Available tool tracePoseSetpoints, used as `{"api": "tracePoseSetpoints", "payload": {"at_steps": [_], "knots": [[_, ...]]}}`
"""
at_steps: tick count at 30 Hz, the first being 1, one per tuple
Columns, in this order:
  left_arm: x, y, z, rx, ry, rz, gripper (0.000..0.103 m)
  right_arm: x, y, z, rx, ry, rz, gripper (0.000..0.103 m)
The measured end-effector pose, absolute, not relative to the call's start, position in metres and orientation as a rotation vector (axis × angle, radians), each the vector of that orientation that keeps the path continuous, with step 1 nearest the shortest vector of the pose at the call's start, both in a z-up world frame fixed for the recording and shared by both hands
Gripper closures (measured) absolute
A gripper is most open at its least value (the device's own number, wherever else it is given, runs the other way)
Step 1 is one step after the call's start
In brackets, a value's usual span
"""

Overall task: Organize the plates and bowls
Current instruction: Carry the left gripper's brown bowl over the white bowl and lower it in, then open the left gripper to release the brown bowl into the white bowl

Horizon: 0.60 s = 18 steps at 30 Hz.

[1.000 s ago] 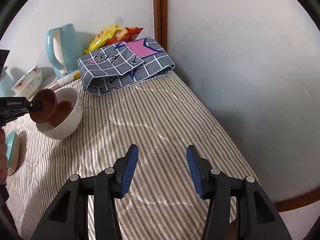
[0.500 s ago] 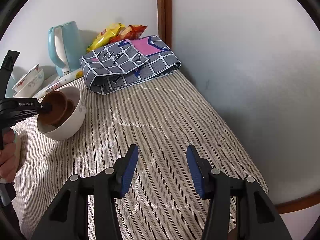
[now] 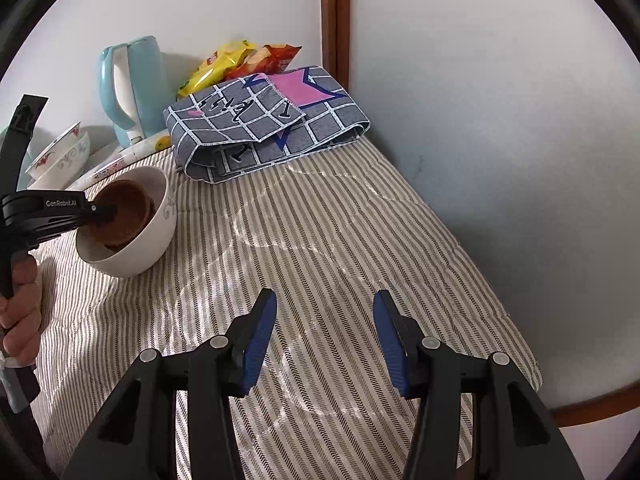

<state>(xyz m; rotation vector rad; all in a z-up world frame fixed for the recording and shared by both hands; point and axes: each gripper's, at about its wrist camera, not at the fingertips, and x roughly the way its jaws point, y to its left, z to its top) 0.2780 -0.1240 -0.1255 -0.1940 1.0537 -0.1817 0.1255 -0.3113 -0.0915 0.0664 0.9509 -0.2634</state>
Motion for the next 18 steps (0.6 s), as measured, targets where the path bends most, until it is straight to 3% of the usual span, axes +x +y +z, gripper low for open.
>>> {"api": "tracePoseSetpoints", "payload": {"at_steps": [18], "knots": [[0.267, -0.118, -0.108, -0.180, 1.053, -0.225, 0.083, 0.135, -0.283, -0.080, 0.049, 0.935, -0.206, 0.053]]}}
